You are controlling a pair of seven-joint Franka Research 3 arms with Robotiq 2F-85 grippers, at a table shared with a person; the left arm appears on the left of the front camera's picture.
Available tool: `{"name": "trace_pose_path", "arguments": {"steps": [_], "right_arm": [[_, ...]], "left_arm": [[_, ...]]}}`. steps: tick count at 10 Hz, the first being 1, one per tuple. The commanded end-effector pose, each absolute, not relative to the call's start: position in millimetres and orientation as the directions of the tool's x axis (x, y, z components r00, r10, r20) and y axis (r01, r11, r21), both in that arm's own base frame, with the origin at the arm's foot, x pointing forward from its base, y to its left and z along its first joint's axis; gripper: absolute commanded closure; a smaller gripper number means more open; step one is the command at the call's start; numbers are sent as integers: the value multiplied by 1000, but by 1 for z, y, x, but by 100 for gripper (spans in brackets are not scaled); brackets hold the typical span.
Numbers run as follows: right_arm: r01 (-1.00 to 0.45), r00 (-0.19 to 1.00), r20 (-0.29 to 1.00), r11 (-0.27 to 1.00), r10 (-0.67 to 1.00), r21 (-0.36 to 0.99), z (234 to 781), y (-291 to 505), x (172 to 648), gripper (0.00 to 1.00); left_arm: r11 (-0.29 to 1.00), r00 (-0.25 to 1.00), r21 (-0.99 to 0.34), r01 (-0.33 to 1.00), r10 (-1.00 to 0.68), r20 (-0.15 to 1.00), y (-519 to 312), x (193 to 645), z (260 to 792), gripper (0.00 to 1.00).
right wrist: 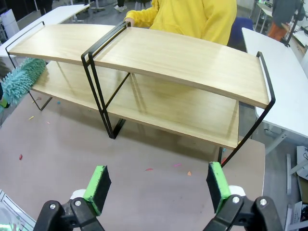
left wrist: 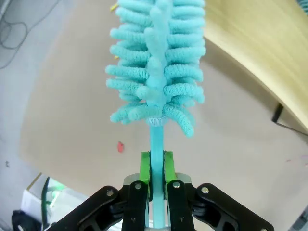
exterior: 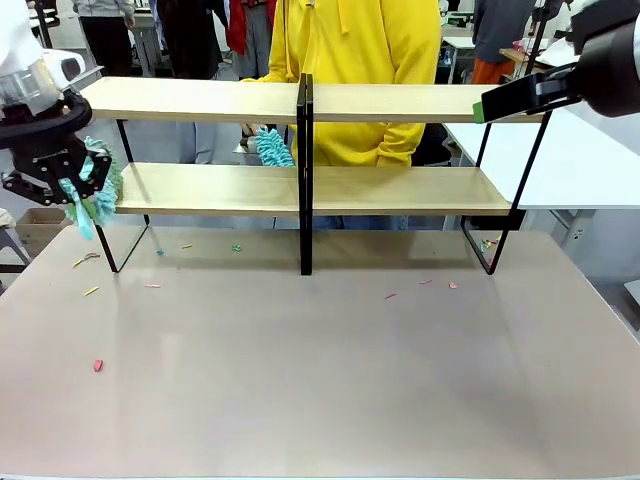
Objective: Clean the shelves.
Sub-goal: Clean another randomly selected level of the Shelf with the Duster.
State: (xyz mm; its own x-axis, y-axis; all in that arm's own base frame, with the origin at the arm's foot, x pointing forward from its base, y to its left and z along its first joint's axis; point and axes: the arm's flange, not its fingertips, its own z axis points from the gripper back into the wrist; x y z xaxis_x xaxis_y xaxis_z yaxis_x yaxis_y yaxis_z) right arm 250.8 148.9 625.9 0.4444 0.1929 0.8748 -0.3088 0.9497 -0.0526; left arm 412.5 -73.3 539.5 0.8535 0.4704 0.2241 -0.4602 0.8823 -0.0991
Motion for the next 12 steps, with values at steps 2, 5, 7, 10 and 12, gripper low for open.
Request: {"name": "trace_pose_path", "arguments": {"steps": [2,5,7,10,12], "right_arm": [[-311,443,875,949,196,-55,627,148,252,0],[-311,443,875,949,196,-55,627,148,252,0],[-311,443,875,949,196,-55,627,148,252,0],[-311,443,875,949,196,-55,627,148,252,0],[-311,443,875,949,196,-55,627,148,252,0]], "left_arm": [[909,860,-104,-404,416,295,-74,407,541,88],[971,947,-184,-149,194,257,-79,397,545,88],[963,982,-251,96,-50,184,-74,384,550,88],[791,910,-461,402,-403,101,-12,367,575,88],[577,790,-591,563,-586,180,51,349,592,88]]}}
